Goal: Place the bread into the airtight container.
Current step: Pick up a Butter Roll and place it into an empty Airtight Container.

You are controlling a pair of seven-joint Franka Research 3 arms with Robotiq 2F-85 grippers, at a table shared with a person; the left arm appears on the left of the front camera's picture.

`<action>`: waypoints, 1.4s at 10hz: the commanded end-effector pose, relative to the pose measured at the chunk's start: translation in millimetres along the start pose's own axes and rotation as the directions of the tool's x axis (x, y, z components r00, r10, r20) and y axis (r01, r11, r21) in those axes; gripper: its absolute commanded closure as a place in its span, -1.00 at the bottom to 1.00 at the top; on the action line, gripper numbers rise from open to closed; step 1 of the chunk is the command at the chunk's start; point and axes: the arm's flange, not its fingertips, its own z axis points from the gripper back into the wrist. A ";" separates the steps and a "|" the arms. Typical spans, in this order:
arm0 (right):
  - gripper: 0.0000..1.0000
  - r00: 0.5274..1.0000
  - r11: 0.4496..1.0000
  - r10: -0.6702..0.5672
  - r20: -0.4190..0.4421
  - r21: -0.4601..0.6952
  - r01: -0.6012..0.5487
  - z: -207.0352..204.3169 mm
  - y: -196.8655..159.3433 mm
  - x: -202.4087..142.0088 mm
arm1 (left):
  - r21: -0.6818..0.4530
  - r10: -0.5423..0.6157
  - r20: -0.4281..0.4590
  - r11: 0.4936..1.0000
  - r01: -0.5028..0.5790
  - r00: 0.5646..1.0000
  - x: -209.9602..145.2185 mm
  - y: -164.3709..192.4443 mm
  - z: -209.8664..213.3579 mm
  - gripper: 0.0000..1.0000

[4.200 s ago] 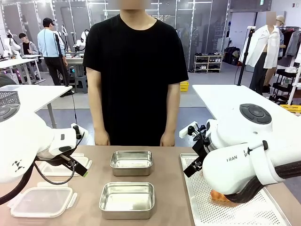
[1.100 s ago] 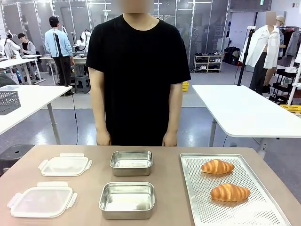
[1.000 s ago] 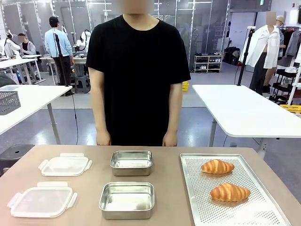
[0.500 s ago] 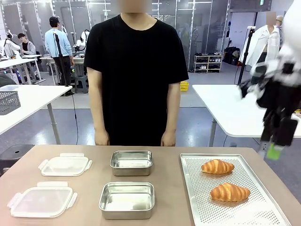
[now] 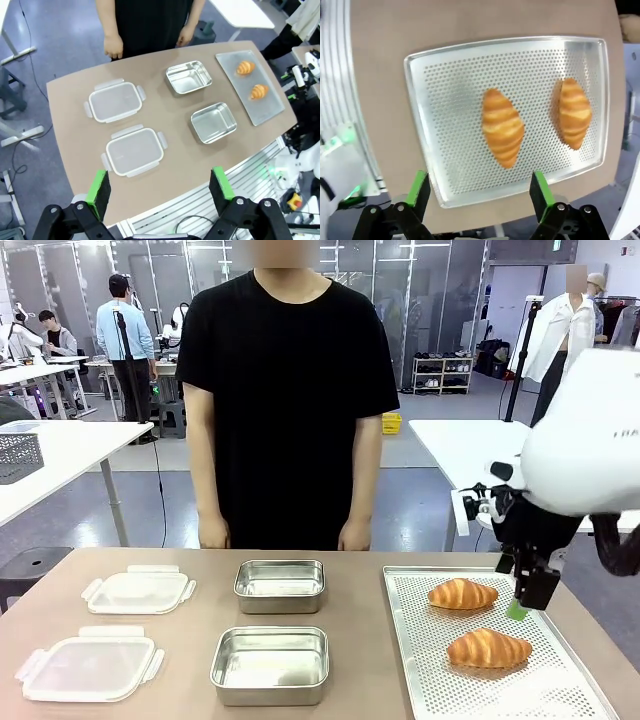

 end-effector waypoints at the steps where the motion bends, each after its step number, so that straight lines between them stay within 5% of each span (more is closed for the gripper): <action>1: -1.00 0.998 0.998 0.057 0.017 -0.028 -0.056 -21.3 -7.3 -6.2 | 0.003 -0.012 -0.002 1.000 0.012 1.000 1.5 -0.7 1.8 -1.00; 7: -1.00 1.000 0.999 0.024 0.006 -0.028 -0.024 -15.3 -3.1 -1.7 | 0.003 -0.012 -0.002 1.000 0.012 1.000 1.5 -0.7 1.8 -1.00; 10: -1.00 0.985 0.986 0.167 -0.036 0.030 -0.166 -57.4 -24.9 9.6 | 0.003 -0.012 -0.002 1.000 0.012 1.000 1.5 -0.7 1.8 -1.00; 14: -1.00 0.986 0.990 0.141 -0.087 -0.001 -0.141 -96.9 -39.6 1.7 | 0.003 -0.012 -0.002 1.000 0.012 1.000 1.5 -0.7 1.8 -1.00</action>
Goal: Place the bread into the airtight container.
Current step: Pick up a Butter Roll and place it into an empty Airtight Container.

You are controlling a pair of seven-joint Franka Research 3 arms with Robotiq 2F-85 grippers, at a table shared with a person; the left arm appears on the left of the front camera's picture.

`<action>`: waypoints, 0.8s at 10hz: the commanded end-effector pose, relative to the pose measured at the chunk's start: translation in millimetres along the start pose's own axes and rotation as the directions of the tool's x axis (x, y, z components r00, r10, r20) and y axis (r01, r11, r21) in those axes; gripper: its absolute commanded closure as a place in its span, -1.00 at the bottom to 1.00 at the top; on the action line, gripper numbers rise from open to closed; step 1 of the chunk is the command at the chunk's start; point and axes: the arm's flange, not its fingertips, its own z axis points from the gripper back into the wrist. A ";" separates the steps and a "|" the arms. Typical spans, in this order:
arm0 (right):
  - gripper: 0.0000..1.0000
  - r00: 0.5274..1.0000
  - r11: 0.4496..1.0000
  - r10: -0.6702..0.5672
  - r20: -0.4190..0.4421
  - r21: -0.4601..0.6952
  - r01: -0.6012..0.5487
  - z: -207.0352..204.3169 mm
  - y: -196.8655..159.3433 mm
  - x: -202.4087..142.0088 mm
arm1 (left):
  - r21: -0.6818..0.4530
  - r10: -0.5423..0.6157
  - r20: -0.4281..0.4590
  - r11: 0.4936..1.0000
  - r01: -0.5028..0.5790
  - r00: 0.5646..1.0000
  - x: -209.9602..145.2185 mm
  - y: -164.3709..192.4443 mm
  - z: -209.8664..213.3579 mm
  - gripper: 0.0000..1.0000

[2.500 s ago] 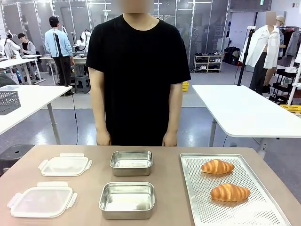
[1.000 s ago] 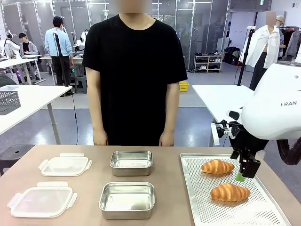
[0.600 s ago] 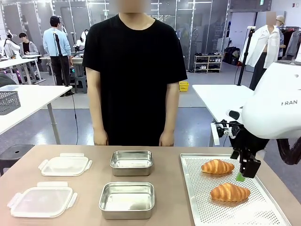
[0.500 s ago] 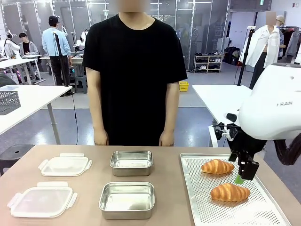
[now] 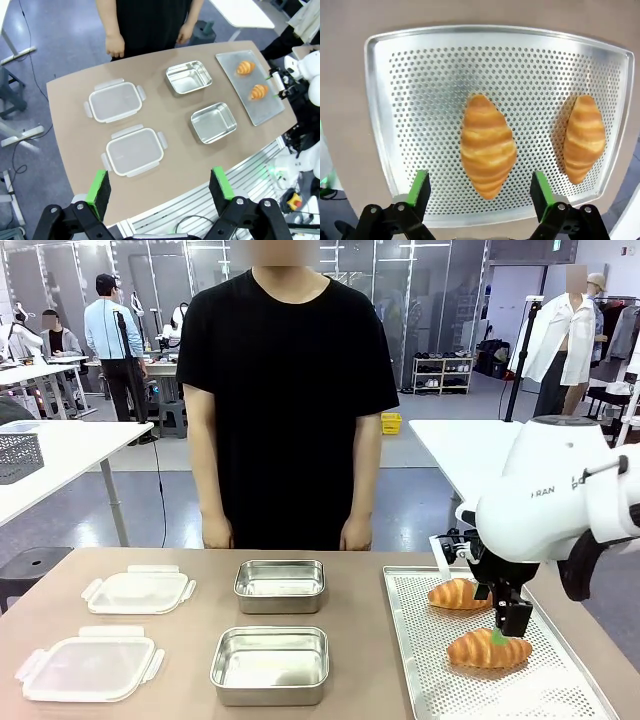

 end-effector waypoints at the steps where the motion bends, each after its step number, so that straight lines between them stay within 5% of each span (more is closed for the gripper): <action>1: -1.00 0.999 0.999 0.012 -0.044 -0.043 -0.014 -15.3 -13.7 -7.0 | 0.002 -0.012 -0.002 1.000 0.012 1.000 1.5 -0.7 1.8 -1.00; 8: -1.00 0.999 0.998 -0.033 -0.027 0.054 0.034 -62.5 -35.2 -20.7 | 0.002 -0.012 -0.002 1.000 0.012 1.000 1.5 -0.7 1.8 -1.00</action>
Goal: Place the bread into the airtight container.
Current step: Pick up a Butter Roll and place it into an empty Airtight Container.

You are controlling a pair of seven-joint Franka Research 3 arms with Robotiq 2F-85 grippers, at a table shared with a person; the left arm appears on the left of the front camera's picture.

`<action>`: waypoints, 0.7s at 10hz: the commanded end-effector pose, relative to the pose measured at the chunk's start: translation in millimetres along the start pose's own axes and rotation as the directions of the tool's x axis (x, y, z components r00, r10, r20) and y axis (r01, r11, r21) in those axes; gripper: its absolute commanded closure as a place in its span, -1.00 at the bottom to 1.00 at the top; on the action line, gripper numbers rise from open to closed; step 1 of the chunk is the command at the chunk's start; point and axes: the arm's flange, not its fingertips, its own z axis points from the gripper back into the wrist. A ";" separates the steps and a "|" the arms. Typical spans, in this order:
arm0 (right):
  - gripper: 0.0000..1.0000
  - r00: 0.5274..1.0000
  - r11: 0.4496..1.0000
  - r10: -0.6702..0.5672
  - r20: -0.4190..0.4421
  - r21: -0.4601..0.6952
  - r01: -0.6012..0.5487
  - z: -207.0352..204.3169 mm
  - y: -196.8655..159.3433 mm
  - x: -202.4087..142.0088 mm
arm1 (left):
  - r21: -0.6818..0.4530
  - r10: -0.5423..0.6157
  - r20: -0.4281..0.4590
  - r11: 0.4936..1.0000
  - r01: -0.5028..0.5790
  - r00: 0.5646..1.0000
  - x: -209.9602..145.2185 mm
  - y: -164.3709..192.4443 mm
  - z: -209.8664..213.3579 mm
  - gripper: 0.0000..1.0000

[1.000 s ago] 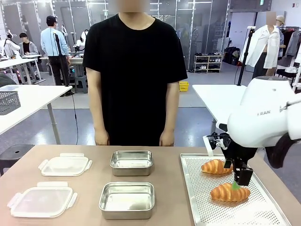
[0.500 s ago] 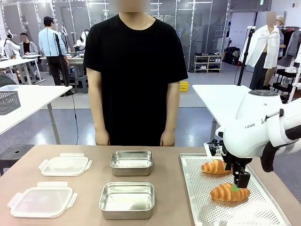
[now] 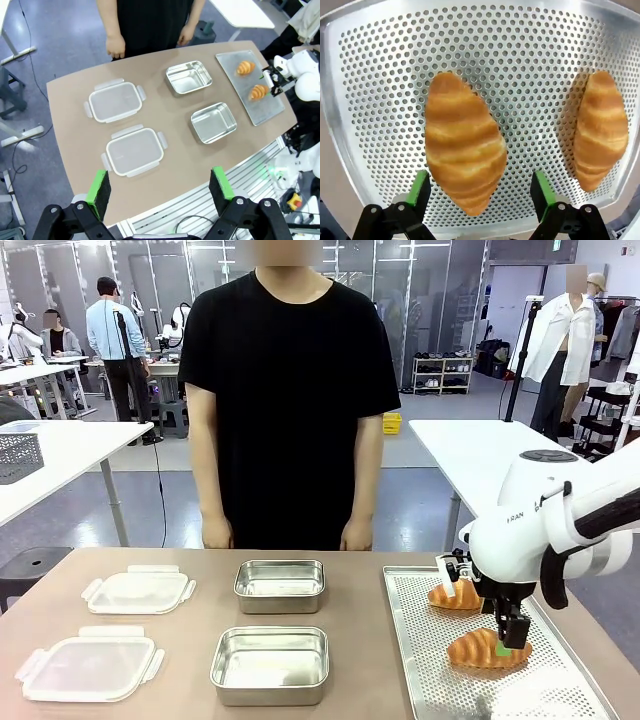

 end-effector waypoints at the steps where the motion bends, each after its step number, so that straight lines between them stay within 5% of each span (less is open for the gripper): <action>1: -1.00 1.000 0.999 0.013 0.019 0.045 -0.013 -12.4 -8.7 3.6 | 0.002 -0.012 -0.002 1.000 0.012 1.000 1.5 -0.7 1.8 -1.00; 6: -1.00 0.999 0.995 0.029 0.025 0.092 -0.031 -33.3 -8.7 5.4 | 0.002 -0.012 -0.002 1.000 0.012 1.000 1.5 -0.7 1.8 -1.00; 7: -0.82 0.999 0.995 0.035 0.028 0.089 -0.037 -33.1 -7.0 4.3 | 0.002 -0.012 -0.002 1.000 0.012 1.000 1.5 -0.7 1.8 -1.00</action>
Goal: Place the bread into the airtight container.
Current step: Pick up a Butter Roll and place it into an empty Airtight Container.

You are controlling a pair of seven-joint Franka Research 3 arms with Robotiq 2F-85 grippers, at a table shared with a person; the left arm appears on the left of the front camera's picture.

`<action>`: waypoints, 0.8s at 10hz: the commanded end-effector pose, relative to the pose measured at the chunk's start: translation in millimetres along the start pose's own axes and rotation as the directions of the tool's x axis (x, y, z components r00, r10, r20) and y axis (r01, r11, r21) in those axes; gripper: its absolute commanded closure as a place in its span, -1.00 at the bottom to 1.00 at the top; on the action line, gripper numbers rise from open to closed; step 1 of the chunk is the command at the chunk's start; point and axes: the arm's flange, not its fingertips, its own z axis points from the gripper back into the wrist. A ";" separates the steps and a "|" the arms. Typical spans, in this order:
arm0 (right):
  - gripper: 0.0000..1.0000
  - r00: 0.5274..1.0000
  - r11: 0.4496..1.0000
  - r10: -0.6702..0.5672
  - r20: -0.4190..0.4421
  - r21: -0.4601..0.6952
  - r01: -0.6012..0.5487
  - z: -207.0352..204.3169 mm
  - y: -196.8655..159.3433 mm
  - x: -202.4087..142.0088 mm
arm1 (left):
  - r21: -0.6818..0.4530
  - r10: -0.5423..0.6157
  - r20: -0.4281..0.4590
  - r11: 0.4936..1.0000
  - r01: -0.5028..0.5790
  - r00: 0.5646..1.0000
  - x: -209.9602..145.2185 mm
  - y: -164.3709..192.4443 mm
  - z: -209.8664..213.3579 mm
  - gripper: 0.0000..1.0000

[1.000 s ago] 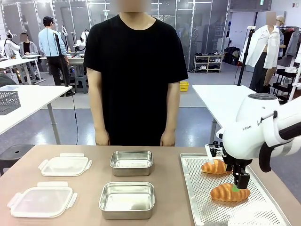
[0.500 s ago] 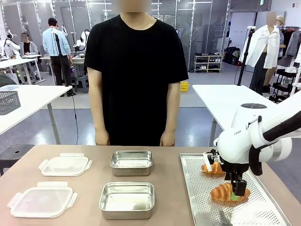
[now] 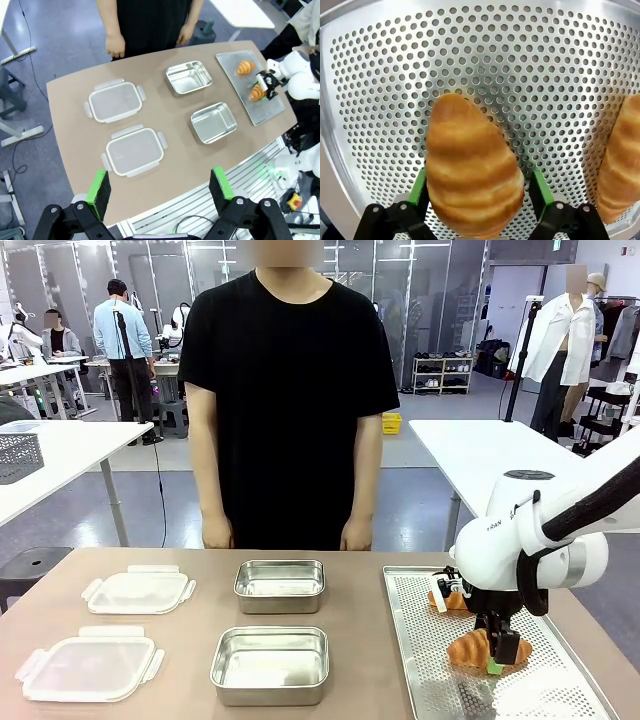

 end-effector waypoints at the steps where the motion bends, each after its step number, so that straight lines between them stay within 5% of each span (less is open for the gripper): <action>1: -0.60 0.999 1.000 0.031 0.005 0.004 -0.031 0.5 -1.7 -1.9 | 0.002 -0.012 -0.002 1.000 0.012 1.000 1.5 -0.7 1.9 -1.00; 5: 0.20 0.999 1.000 0.023 0.027 -0.005 -0.023 16.7 7.2 -0.7 | 0.002 -0.012 -0.002 1.000 0.012 1.000 1.5 -0.7 1.9 -1.00; 8: 0.20 1.000 0.998 0.016 0.003 -0.053 -0.016 74.6 26.7 24.6 | 0.002 -0.012 -0.002 1.000 0.012 1.000 1.5 -0.7 1.9 -1.00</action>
